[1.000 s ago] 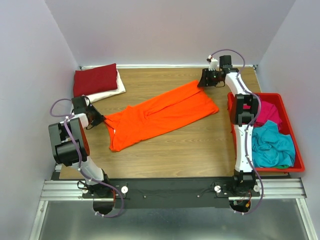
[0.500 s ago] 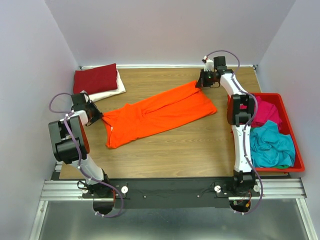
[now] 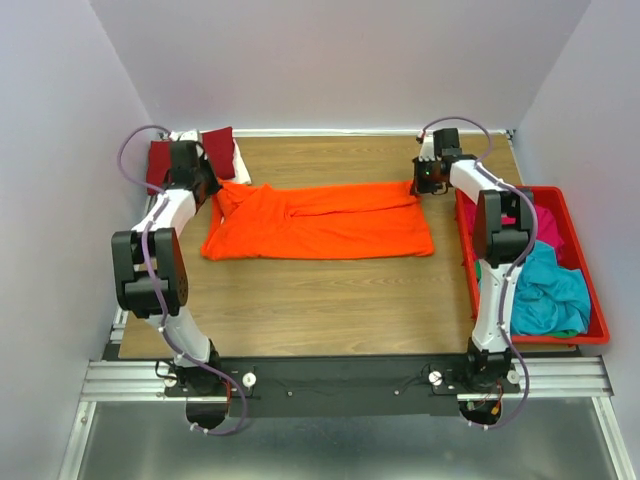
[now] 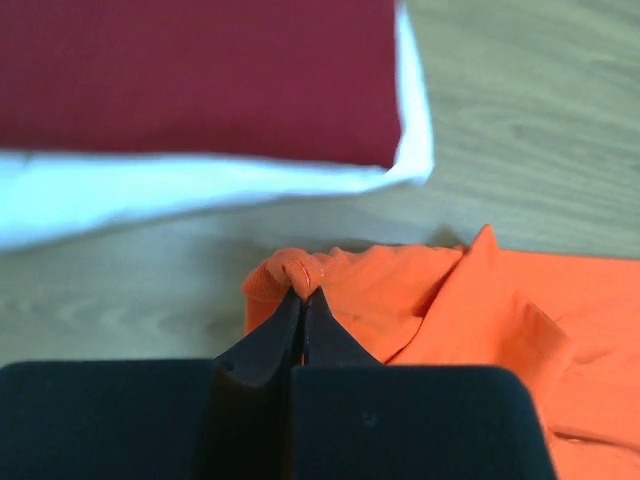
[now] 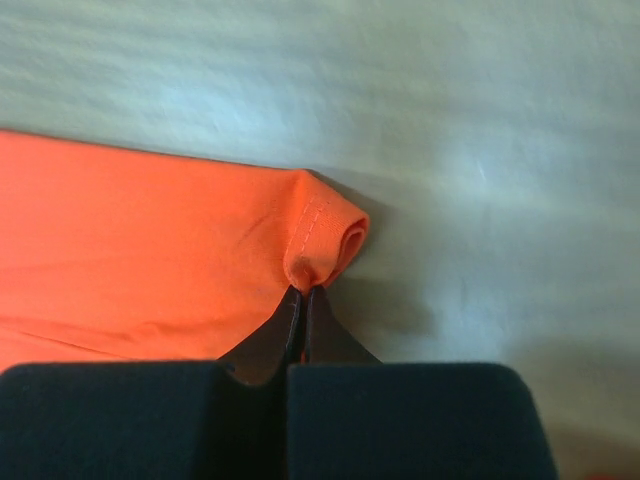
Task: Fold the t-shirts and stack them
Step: Fold the tshirt
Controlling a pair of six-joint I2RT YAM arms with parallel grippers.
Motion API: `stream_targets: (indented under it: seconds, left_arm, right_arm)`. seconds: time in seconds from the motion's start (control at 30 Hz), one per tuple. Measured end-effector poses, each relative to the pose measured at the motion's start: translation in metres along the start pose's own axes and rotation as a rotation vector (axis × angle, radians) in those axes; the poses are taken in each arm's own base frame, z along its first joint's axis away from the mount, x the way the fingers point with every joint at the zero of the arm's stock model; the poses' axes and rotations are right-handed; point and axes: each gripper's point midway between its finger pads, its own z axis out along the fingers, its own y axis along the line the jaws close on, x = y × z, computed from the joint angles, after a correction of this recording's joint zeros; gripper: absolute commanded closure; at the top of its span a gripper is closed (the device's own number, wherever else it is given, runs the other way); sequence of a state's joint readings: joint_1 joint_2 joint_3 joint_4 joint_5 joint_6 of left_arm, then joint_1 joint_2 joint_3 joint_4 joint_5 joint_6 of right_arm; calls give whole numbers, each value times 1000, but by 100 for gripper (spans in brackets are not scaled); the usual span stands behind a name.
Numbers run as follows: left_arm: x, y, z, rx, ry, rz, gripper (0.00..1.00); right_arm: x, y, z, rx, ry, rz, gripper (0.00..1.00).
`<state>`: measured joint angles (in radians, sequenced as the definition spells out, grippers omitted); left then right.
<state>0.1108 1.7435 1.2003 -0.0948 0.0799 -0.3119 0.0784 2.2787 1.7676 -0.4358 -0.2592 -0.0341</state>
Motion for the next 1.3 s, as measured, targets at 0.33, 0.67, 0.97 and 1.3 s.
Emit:
stream_targets:
  seconds: [0.33,0.67,0.97,1.3]
  left_arm:
    - [-21,-25,39,-15,-21,115,100]
    - [-57,-103,79,53,-83,248,99]
    - [-66,-179,122,122,-109,315,98]
    - [-57,-236,131,196,-135,348,90]
  right_arm:
    - [52,-13,-42,144,37,12,99]
    - [103,-7,-80,172,93,5,99]
    - [124,-7,-106,202,97,-27,99]
    - [143,-11,-124,244,110,-69,99]
